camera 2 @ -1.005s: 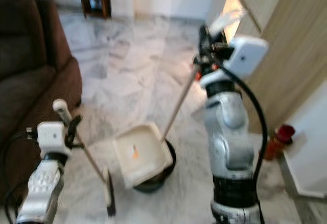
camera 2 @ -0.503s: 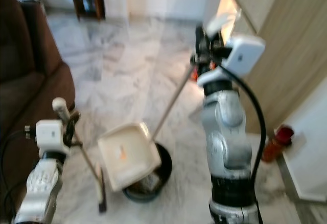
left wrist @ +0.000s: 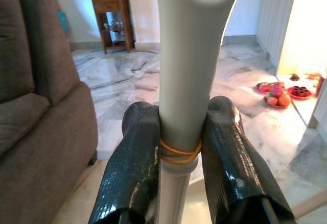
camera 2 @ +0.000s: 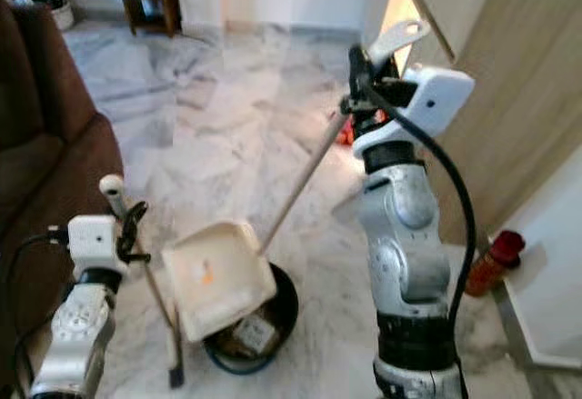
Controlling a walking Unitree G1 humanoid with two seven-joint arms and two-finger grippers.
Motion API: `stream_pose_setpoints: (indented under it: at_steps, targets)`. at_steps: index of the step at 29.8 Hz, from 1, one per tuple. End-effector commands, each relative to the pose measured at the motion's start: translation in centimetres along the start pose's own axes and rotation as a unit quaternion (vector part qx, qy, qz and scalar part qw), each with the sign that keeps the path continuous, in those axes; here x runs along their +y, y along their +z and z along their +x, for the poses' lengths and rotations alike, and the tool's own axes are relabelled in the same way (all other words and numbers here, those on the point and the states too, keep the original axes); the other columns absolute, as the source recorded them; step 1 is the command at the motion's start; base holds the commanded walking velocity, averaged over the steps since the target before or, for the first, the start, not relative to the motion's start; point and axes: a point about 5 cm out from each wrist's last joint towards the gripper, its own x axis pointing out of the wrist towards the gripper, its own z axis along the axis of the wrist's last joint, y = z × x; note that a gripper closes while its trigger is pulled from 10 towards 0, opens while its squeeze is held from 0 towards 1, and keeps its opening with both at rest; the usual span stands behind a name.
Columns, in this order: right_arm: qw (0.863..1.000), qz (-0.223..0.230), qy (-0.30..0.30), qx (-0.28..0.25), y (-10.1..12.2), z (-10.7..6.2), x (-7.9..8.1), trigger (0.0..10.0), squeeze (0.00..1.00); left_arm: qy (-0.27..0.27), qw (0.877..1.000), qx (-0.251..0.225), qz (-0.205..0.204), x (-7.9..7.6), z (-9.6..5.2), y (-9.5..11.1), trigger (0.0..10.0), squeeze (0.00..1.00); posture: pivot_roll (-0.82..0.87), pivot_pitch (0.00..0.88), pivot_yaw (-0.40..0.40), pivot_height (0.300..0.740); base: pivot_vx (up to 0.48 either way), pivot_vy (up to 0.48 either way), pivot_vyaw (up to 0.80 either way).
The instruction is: Sweep floor
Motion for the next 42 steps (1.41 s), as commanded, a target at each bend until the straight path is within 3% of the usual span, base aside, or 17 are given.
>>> stream_pose_setpoints:
  at_steps: [1, 15, 20, 27, 35, 38, 42]
  targets:
    - [0.998, 0.005, 0.019, -0.052, 1.8, 0.3, 1.1, 10.0, 0.00, 0.002, 1.000, -0.019, -0.001, 0.3, 0.1, 0.6, 10.0, 0.00, 0.07, 0.030, -0.043, 0.740, 0.000, 0.000, 0.00]
    - [0.995, 0.008, 0.045, -0.083, 1.1, -0.6, 5.0, 10.0, 0.00, 0.001, 1.000, -0.020, 0.000, 0.3, 0.1, 0.6, 10.0, 0.00, 0.07, 0.030, -0.043, 0.740, 0.000, 0.000, 0.00]
    - [0.990, -0.046, 0.085, -0.098, 0.8, -1.2, 6.6, 10.0, 0.00, 0.001, 1.000, -0.019, -0.002, 0.2, 0.0, 0.5, 10.0, 0.00, 0.06, 0.033, -0.047, 0.740, 0.000, 0.000, 0.00]
    - [0.984, -0.077, 0.119, -0.111, 0.4, -2.0, 7.9, 10.0, 0.00, 0.001, 1.000, -0.018, -0.003, 0.2, -0.1, 0.5, 10.0, 0.00, 0.06, 0.035, -0.049, 0.740, 0.000, 0.000, 0.00]
    - [0.973, -0.086, 0.174, -0.128, 0.1, -3.5, 10.5, 10.0, 0.00, 0.002, 1.000, -0.019, -0.002, 0.2, -0.1, 0.5, 10.0, 0.00, 0.06, 0.042, -0.048, 0.740, 0.000, 0.000, 0.00]
    - [0.974, -0.057, 0.170, -0.138, 0.6, -3.9, 11.4, 10.0, 0.00, 0.001, 1.000, -0.019, -0.002, 0.3, 0.0, 0.5, 10.0, 0.00, 0.06, 0.042, -0.048, 0.740, 0.000, 0.000, 0.00]
    - [0.971, -0.057, 0.180, -0.144, 0.7, -4.3, 12.1, 10.0, 0.00, 0.002, 1.000, -0.019, -0.003, 0.3, 0.0, 0.5, 10.0, 0.00, 0.06, 0.042, -0.048, 0.740, 0.000, 0.000, 0.00]
